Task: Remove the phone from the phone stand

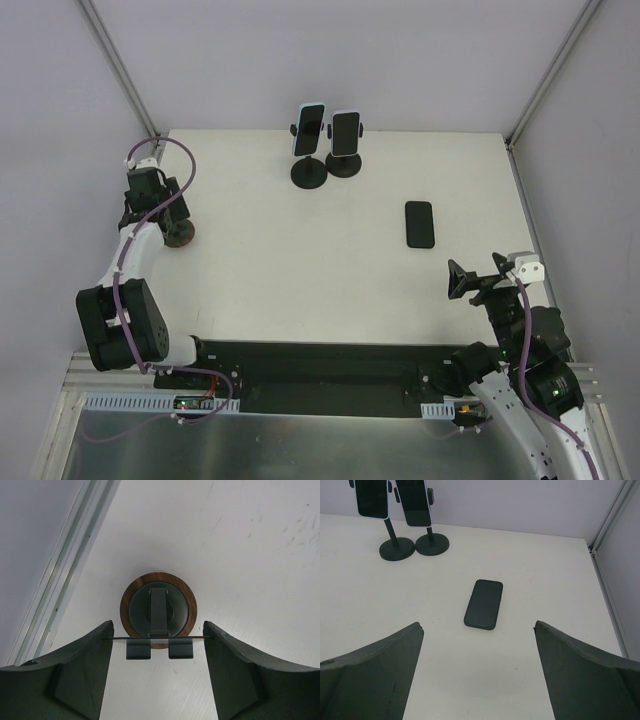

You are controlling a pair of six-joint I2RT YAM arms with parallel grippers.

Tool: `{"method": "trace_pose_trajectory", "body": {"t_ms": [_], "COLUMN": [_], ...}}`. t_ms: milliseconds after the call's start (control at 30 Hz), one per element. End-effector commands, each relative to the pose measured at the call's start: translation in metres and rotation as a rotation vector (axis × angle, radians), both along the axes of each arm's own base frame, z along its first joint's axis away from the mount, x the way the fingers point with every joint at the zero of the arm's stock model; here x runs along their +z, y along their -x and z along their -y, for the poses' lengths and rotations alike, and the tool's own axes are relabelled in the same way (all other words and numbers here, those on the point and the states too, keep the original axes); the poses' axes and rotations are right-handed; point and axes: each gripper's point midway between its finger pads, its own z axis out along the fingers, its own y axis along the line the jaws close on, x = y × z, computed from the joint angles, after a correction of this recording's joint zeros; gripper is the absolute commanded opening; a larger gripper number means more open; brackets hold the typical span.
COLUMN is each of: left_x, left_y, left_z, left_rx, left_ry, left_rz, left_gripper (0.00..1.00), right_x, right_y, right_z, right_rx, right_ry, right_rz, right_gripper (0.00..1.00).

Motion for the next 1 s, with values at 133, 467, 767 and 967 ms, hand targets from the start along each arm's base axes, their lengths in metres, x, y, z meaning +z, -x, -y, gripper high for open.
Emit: {"method": "trace_pose_trajectory", "body": {"t_ms": [133, 467, 767, 967], "left_x": [-0.007, -0.016, 0.003, 0.028], "left_y": [-0.004, -0.003, 0.005, 0.008], "left_z": [-0.014, -0.013, -0.015, 0.002], "left_rx": [0.074, 0.117, 0.117, 0.080], "left_ry": [0.051, 0.093, 0.035, -0.038], "left_rz": [0.016, 0.010, 0.042, 0.073], "left_gripper": [0.27, 0.47, 0.98, 0.99], "right_x": [0.011, 0.009, 0.009, 0.008], "right_y": [0.002, 0.000, -0.001, -0.002], "right_z": [-0.002, 0.000, -0.002, -0.003], "right_rx": [0.015, 0.001, 0.006, 0.009], "right_ry": [-0.026, -0.016, -0.017, -0.018], "right_rz": [0.038, 0.034, 0.029, 0.026], "right_gripper": [0.96, 0.96, 0.96, 0.96]}}
